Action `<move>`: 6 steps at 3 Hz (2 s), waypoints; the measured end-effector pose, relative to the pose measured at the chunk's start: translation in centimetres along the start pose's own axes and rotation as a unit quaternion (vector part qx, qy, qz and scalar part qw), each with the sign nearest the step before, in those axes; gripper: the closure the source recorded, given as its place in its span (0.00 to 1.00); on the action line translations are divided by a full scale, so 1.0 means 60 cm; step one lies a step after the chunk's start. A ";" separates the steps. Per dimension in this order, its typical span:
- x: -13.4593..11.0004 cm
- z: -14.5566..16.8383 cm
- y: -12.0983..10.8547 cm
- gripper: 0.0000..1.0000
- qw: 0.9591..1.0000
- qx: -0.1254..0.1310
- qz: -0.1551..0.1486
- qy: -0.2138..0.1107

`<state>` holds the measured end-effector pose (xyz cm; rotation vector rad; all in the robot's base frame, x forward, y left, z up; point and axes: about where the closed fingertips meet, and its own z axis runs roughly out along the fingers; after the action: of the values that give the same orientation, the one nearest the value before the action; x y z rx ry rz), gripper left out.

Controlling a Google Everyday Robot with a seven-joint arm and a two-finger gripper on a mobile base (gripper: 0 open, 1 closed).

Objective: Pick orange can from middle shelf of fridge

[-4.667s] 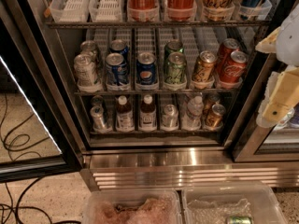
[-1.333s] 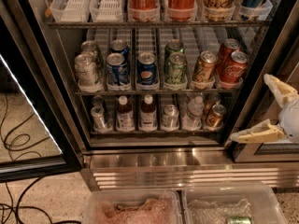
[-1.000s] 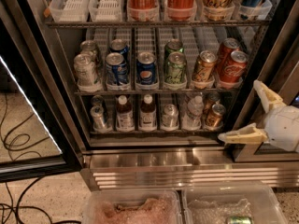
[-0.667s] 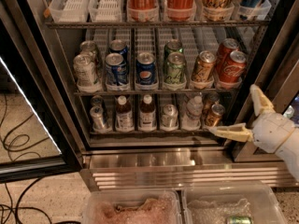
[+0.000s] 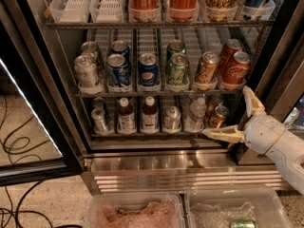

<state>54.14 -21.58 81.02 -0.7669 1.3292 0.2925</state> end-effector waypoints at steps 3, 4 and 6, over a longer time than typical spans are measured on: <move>0.009 0.072 -0.024 0.00 1.000 0.002 -0.007 -0.004; 0.007 0.072 -0.027 0.00 1.000 -0.003 -0.012 -0.002; 0.000 0.096 -0.041 0.00 0.999 -0.023 -0.024 -0.013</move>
Offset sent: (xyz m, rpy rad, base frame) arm 0.0375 0.0060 0.0000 0.0025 -0.0102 -0.0285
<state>60.00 -19.60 82.12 -0.8293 1.2813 0.2954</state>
